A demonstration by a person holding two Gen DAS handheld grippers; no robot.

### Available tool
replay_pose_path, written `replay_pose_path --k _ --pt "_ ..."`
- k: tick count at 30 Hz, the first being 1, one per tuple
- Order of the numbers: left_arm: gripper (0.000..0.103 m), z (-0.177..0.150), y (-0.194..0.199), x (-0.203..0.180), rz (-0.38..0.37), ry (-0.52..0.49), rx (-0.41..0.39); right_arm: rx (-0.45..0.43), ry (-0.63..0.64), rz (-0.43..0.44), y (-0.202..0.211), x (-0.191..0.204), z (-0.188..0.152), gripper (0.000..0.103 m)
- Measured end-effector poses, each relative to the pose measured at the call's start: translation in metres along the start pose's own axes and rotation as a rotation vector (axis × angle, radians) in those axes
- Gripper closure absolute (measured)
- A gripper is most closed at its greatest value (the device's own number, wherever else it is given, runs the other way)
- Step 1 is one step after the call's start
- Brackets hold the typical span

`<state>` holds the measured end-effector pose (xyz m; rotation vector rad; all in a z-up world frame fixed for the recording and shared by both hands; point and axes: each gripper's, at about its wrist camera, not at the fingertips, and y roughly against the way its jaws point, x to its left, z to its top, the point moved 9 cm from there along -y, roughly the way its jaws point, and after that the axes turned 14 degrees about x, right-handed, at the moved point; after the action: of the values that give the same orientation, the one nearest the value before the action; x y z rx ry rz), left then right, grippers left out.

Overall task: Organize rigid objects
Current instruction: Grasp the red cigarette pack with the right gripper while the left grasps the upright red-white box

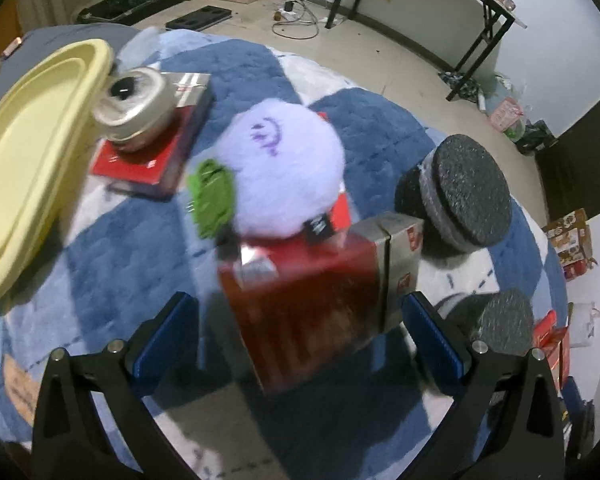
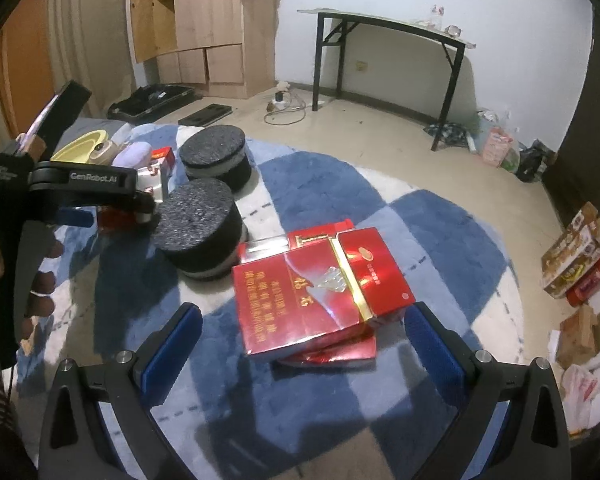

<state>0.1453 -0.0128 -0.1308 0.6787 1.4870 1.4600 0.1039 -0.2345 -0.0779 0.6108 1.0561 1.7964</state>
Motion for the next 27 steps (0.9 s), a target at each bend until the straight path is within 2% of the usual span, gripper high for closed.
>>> replay_pose_path --k 7,14,16,22,24,25,27 --pt "0.0 0.011 -0.009 -0.012 0.015 -0.017 -0.001 -0.01 0.003 0.006 -0.014 -0.013 0.004 0.0" --pt "0.001 0.015 -0.009 -0.01 -0.063 -0.037 0.011 -0.026 -0.066 0.027 -0.03 -0.017 0.01 0.001" --pt "0.005 0.011 -0.006 -0.006 -0.093 -0.054 0.004 -0.038 -0.082 0.017 -0.031 -0.018 0.013 0.005" --pt "0.031 -0.005 0.006 0.001 -0.161 -0.138 0.006 -0.037 -0.058 -0.008 -0.034 -0.011 0.013 0.006" --pt "0.044 -0.01 0.01 0.005 -0.182 -0.143 0.014 -0.041 -0.064 -0.017 -0.032 -0.01 0.012 0.006" --pt "0.046 -0.013 0.013 0.009 -0.194 -0.147 0.02 -0.04 -0.07 -0.021 -0.031 -0.011 0.011 0.006" --pt "0.062 -0.018 0.017 0.01 -0.211 -0.157 0.032 -0.039 -0.092 -0.03 -0.025 -0.014 0.007 0.007"
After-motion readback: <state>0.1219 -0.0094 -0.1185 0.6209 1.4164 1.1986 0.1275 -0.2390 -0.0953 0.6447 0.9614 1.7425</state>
